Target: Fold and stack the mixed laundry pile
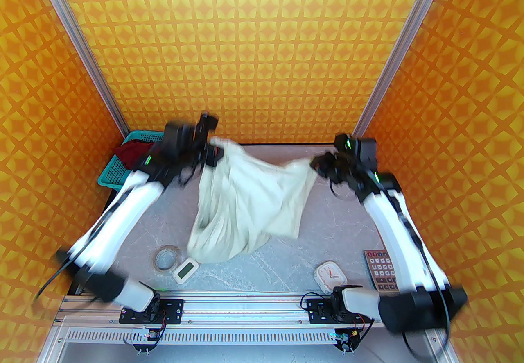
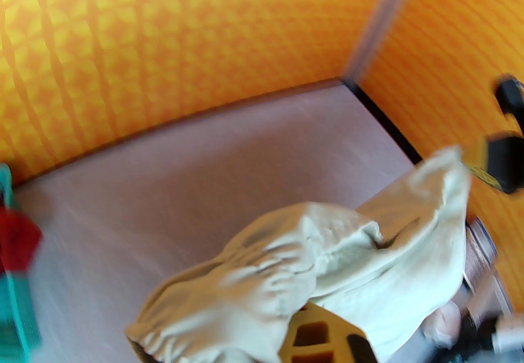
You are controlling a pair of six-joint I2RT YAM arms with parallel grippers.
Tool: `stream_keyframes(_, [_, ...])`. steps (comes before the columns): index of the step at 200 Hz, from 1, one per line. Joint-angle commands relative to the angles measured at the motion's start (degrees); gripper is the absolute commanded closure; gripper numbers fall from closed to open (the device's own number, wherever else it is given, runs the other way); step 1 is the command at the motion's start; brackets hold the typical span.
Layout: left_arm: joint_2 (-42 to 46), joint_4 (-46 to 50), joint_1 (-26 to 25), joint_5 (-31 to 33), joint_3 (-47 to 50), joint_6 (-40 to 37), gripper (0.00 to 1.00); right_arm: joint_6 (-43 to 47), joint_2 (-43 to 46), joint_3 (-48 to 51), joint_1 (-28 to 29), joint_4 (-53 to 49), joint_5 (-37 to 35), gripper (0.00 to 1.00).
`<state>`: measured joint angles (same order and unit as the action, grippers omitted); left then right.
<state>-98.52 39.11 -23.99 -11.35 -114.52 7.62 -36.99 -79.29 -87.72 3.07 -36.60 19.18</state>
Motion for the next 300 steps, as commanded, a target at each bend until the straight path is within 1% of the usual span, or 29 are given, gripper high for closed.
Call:
stream_keyframes(1, [-3.26, -4.62, 0.98, -2.79, -19.55, -4.01, 1.00, 0.37, 1.01, -10.27, 0.36, 8.14, -1.90, 1.00])
stream_keyframes(11, [-4.51, -4.13, 0.96, -3.81, -24.16, -3.86, 1.00, 0.83, 0.98, -12.88, 0.36, 8.16, -1.72, 1.00])
stream_keyframes(20, [-3.98, -3.80, 0.89, -4.73, -25.19, -3.84, 1.00, 1.22, 1.24, -14.25, 0.36, 7.63, -1.33, 1.00])
stream_keyframes(28, [-2.25, -3.86, 0.79, -5.29, -23.31, -3.67, 1.00, 1.64, 1.77, -14.31, 0.36, 7.50, -0.44, 1.00])
stream_keyframes(39, [2.04, -5.34, 0.44, -6.03, -15.75, -3.40, 1.00, 1.75, 2.93, -11.99, 0.36, 7.68, 1.28, 1.00])
stream_keyframes(57, [13.25, -11.35, -0.75, -7.81, 5.97, -3.11, 1.00, 1.38, 6.77, -2.31, 0.36, 9.42, 2.74, 1.00])
stream_keyframes(72, [22.08, -14.59, -1.40, -9.56, 23.70, -1.01, 1.00, 0.34, 11.54, 10.29, 0.35, 11.98, 4.04, 1.00])
stream_keyframes(85, [28.98, -17.62, -2.14, -10.85, 39.75, 2.85, 0.92, -0.34, 15.20, 21.15, 0.36, 14.14, 5.57, 1.00])
stream_keyframes(98, [35.59, -20.14, -3.75, -11.41, 54.47, 7.30, 0.77, -0.34, 19.06, 32.89, 0.36, 14.61, 5.97, 1.00])
stream_keyframes(105, [39.05, -21.19, -4.72, -11.41, 61.74, 10.11, 0.70, -0.45, 21.05, 39.07, 0.36, 14.83, 6.76, 0.90])
stream_keyframes(108, [40.11, -21.83, -5.23, -11.41, 64.78, 11.47, 0.65, -0.37, 21.92, 41.61, 0.36, 14.84, 7.10, 0.84])
stream_keyframes(109, [40.53, -22.04, -5.30, -11.41, 65.26, 11.95, 0.62, -0.37, 21.92, 41.61, 0.36, 14.84, 7.10, 0.84])
stream_keyframes(110, [40.92, -22.27, -5.60, -11.41, 66.47, 12.40, 0.60, -0.36, 22.71, 43.56, 0.36, 14.57, 7.34, 0.76])
stream_keyframes(111, [41.33, -22.52, -5.79, -11.41, 67.55, 12.85, 0.58, -0.32, 22.96, 44.50, 0.36, 14.42, 7.35, 0.73])
stream_keyframes(112, [41.71, -22.69, -5.97, -11.41, 68.54, 13.30, 0.55, -0.32, 22.96, 44.50, 0.36, 14.42, 7.35, 0.73])
stream_keyframes(116, [43.15, -23.30, -6.59, -11.41, 72.23, 14.98, 0.47, -0.27, 24.44, 48.21, 0.36, 13.38, 7.32, 0.59])
stream_keyframes(118, [43.90, -23.73, -6.86, -11.41, 73.89, 15.85, 0.44, -0.27, 24.57, 48.94, 0.36, 13.08, 7.30, 0.58])
stream_keyframes(119, [44.27, -23.91, -7.08, -11.41, 74.74, 16.33, 0.43, -0.21, 25.40, 50.19, 0.36, 12.59, 7.19, 0.54])
stream_keyframes(130, [48.32, -25.10, -8.57, -10.97, 82.06, 21.05, 0.37, -0.27, 29.31, 56.08, 0.36, 9.70, 6.85, 0.43])
stream_keyframes(143, [53.17, -24.30, -9.54, -9.31, 86.85, 25.20, 0.34, -0.74, 34.33, 59.81, 0.36, 6.62, 6.07, 0.35])
stream_keyframes(161, [56.23, -17.64, -9.58, -6.33, 85.73, 25.03, 0.30, -0.27, 37.05, 58.63, 0.36, 2.29, 4.25, 0.30])
stream_keyframes(176, [53.59, -14.43, -9.61, -4.76, 81.48, 22.08, 0.33, 1.24, 34.73, 55.51, 0.40, 1.10, 3.70, 0.31])
stream_keyframes(188, [47.84, -14.37, -9.58, -4.80, 77.36, 20.69, 0.40, 2.94, 30.31, 51.87, 0.97, 1.52, 3.26, 0.34])
stream_keyframes(211, [33.09, -16.63, -9.59, -5.37, 68.27, 19.95, 0.60, 4.79, 21.07, 45.21, 3.88, 4.05, 1.22, 0.39])
stream_keyframes(223, [26.13, -18.89, -9.55, -5.36, 64.11, 19.15, 0.68, 5.29, 15.56, 42.06, 5.99, 6.52, -0.36, 0.40])
stream_keyframes(239, [16.69, -22.37, -9.45, -5.43, 58.64, 17.09, 0.72, 5.07, 7.51, 38.60, 7.73, 10.32, -1.01, 0.44])
stream_keyframes(268, [0.28, -22.75, -9.37, -6.55, 49.06, 15.81, 0.80, 3.61, -6.69, 34.38, 8.71, 15.30, -2.56, 0.49])
stream_keyframes(289, [-5.08, -24.08, -9.46, -7.18, 48.55, 16.77, 0.82, 3.66, -14.45, 32.43, 8.71, 15.08, -3.99, 0.52])
stream_keyframes(300, [-5.80, -25.24, -9.50, -7.14, 50.52, 17.35, 0.82, 3.15, -15.98, 33.32, 8.71, 15.32, -4.52, 0.52])
